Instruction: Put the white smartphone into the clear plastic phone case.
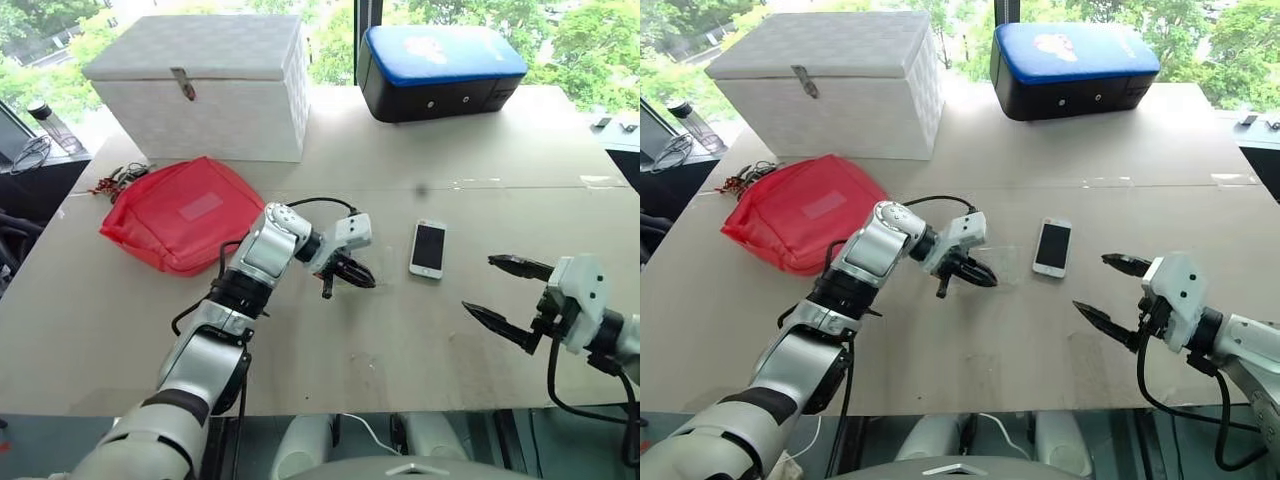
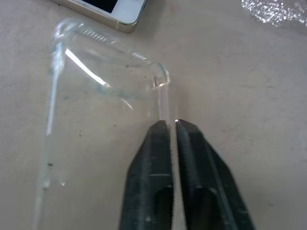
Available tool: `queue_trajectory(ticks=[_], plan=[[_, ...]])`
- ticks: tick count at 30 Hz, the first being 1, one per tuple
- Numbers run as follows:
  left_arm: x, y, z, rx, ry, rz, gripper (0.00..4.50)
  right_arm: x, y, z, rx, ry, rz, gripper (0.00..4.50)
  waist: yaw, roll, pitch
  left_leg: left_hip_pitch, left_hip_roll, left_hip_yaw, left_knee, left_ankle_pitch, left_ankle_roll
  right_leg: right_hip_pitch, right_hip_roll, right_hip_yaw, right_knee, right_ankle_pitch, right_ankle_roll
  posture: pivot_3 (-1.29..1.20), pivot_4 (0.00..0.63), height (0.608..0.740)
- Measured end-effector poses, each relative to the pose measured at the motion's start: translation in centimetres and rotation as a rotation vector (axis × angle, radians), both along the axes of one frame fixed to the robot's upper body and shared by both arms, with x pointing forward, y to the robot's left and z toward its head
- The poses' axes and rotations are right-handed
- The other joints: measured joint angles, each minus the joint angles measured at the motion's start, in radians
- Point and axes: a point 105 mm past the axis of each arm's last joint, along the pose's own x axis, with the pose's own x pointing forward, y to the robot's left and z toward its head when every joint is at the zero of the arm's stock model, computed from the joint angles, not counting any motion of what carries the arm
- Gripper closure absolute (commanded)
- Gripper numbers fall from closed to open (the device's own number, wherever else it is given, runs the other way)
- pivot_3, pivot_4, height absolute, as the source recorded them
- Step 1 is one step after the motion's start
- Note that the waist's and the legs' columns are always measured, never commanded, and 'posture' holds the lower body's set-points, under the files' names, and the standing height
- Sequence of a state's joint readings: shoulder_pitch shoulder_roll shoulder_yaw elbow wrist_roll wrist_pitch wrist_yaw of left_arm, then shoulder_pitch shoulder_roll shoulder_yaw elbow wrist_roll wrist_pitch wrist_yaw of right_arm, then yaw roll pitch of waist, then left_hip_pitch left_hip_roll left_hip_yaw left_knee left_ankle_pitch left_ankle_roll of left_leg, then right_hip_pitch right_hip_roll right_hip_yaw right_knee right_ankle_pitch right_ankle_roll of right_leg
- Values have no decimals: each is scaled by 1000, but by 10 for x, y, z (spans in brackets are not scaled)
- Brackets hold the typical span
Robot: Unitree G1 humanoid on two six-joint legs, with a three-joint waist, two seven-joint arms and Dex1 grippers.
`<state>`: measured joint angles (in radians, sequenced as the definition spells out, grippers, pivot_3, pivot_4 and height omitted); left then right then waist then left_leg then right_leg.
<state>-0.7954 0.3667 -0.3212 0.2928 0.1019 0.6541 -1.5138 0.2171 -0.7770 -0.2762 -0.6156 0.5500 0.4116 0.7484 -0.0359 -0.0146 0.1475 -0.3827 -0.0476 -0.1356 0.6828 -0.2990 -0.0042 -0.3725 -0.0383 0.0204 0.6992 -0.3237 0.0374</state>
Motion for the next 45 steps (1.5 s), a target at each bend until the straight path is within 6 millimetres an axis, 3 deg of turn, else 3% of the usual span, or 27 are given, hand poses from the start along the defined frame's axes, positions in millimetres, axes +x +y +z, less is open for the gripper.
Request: queue_trajectory(ticks=[2, 7, 11, 17, 22, 27, 38, 45], plan=[[-4, -2, 7, -39, 11, 24, 1981, 10, -2, -2, -11, -12, -61, 0, -2, 0, 0, 0, 0, 0, 0, 0, 0, 0, -1, 1, 0, 0, 0, 0, 150, 740], [-10, 9, 21, -136, -23, 106, 53, 27, 9, -16, 49, 24, -185, 0, -5, 1, 0, 1, 1, 0, -1, 0, 0, -1, -2, 3, 1, 0, 0, 0, 150, 740], [-20, 14, 45, -333, -92, 157, 53, 48, 35, -34, 46, 47, -279, 0, -6, 2, 0, 1, 0, 0, -1, 0, 0, -3, -3, 5, 1, 0, 0, 0, 150, 740], [-36, 36, 58, -535, -155, 250, 53, 74, 64, -50, 53, 101, -390, 0, -3, 3, 0, 0, 0, 1, -2, 0, -1, -5, -4, 6, 1, 0, 0, 0, 150, 740], [-54, 64, 38, -509, -187, 297, 53, 98, 70, -53, 27, 134, -470, 0, -2, 3, 0, 1, 0, 1, -5, 0, -1, -6, -4, 6, 1, 0, 0, 0, 150, 740], [-56, 70, 32, -501, -235, 314, 53, 106, 78, -56, 25, 167, -535, 0, 1, 4, -2, 2, -1, 1, -5, 0, -1, -5, -4, 6, 0, 0, -1, 0, 150, 740], [-53, 65, 28, -523, -252, 365, 53, 94, 54, -61, -112, 164, -703, 0, 25, 8, -10, 3, -2, 0, -6, 0, -1, -4, -5, 5, -1, 0, 0, 0, 150, 740], [-49, 61, 33, -535, -266, 376, 53, 86, 41, -64, -81, 212, -764, 0, 27, 9, -13, 4, -2, -2, -6, 0, -1, -1, -5, 3, -2, 0, 0, 0, 150, 740]])
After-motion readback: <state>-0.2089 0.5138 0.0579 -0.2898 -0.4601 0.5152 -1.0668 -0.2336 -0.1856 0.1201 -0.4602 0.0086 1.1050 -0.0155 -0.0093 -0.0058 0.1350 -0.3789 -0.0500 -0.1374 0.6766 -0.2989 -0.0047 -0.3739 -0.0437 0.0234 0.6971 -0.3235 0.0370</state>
